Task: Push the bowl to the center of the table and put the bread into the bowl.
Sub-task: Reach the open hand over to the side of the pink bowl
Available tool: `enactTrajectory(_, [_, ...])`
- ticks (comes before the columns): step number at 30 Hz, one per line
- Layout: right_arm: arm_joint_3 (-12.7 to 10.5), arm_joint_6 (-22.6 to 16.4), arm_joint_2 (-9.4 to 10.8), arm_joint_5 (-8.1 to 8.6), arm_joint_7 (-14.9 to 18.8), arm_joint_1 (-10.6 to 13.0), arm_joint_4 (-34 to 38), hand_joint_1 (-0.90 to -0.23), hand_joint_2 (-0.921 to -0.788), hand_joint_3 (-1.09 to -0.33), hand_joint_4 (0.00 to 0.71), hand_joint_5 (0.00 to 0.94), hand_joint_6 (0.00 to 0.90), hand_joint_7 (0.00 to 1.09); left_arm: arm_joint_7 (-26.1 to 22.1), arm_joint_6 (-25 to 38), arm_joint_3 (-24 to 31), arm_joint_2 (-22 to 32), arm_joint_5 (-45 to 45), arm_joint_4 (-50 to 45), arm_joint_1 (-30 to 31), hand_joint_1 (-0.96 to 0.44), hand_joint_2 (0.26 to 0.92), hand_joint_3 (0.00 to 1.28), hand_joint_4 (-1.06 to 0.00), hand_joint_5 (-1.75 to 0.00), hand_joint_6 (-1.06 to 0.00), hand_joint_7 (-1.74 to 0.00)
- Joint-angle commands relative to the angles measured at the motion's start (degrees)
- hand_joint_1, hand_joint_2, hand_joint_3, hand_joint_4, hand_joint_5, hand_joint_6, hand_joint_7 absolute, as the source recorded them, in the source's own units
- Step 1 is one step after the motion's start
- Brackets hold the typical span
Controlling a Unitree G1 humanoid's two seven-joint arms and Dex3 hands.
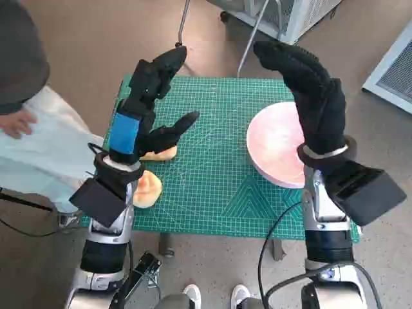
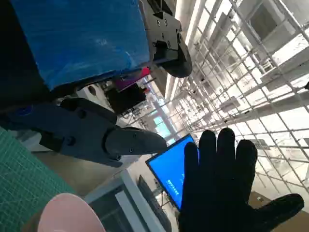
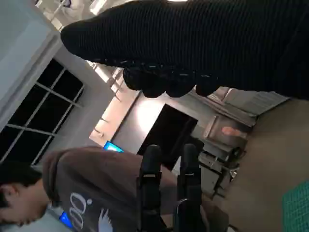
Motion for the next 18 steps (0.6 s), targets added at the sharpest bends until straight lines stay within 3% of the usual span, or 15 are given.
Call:
enactTrajectory(1, [-0.1, 0.4, 0.2, 0.47, 0.4, 1.3, 1.0, -0.65, -0.921, -0.799, 0.245, 0.015, -0.001, 0.73, -0.4, -0.1, 0.2, 0.0, -0.7, 0.5, -0.9, -0.37, 0.921, 0.26, -0.35, -0.07, -0.11, -0.67])
enactTrajectory(18, [-0.3, -0.5, 0.2, 0.19, 0.3, 1.0, 2.4, -0.642, -0.921, -0.798, 0.246, 0.015, -0.001, 0.73, -1.3, -0.3, 0.6, 0.3, -1.1, 1.3, -1.2, -0.37, 0.921, 0.26, -0.35, -0.06, -0.11, -0.67])
